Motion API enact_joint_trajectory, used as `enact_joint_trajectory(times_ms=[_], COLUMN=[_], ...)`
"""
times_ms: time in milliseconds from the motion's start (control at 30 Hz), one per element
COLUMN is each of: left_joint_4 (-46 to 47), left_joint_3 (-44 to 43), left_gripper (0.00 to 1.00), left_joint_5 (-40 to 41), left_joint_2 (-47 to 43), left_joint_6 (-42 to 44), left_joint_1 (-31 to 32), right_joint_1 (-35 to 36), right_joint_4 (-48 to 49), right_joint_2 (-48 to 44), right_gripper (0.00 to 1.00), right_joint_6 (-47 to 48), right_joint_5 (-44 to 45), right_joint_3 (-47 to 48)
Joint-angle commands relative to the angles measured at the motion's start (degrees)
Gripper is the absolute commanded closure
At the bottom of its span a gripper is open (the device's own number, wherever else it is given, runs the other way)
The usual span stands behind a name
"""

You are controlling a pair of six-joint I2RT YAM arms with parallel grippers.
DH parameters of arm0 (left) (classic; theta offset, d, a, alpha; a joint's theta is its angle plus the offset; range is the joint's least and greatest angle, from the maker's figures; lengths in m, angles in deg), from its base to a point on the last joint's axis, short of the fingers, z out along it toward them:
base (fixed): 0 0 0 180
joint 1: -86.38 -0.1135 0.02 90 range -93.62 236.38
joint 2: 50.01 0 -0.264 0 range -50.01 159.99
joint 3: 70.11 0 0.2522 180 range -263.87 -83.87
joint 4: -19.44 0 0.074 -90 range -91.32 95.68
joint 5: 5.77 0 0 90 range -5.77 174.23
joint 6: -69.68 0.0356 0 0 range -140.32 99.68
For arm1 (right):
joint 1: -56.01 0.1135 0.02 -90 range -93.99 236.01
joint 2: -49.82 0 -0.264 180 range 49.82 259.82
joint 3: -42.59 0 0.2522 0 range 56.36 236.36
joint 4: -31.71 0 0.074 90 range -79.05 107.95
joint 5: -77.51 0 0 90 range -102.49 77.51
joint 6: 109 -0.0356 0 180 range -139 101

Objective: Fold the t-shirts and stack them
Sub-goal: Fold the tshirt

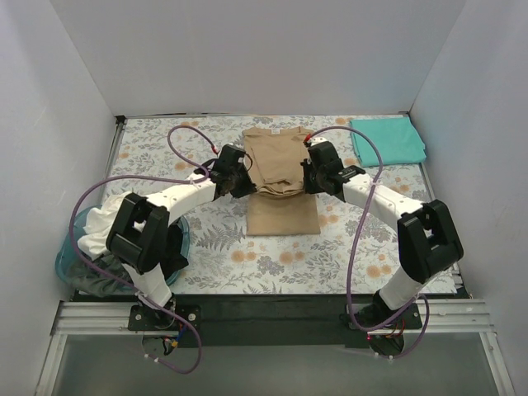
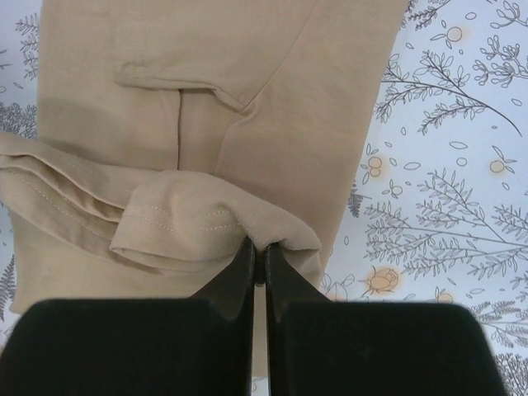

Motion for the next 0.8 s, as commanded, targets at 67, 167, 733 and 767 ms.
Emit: enact_joint_trajectory(times_ms=[67, 167, 733, 767], left_joint_4=[0.7, 0.6, 3.6, 4.1], left_joint_3=[-3.5, -5.3, 14.4, 15.5], left_gripper=[0.95, 0.77, 0.09, 0.09], left_joint_5=[-0.3, 0.0, -9.2, -9.3], left_joint_2=[2.7, 3.8, -10.8, -11.4], left_joint_6=[1.4, 1.7, -2.4, -2.8], left_joint_1=[-1.8, -2.6, -2.0, -1.9], right_joint_1=[-3.6, -5.6, -6.9, -6.9], right_joint_4=[2.9, 3.0, 8.3, 8.9], right_joint_2=[4.8, 7.1, -14.1, -16.1], right_gripper=[0.91, 0.56, 0.23, 0.23], right_joint_6=[1.7, 3.0, -1.7, -2.5], right_joint_5=[-6.9, -11.9, -17.6, -18.0], right_joint_3=[5.4, 7.5, -19.5, -21.3])
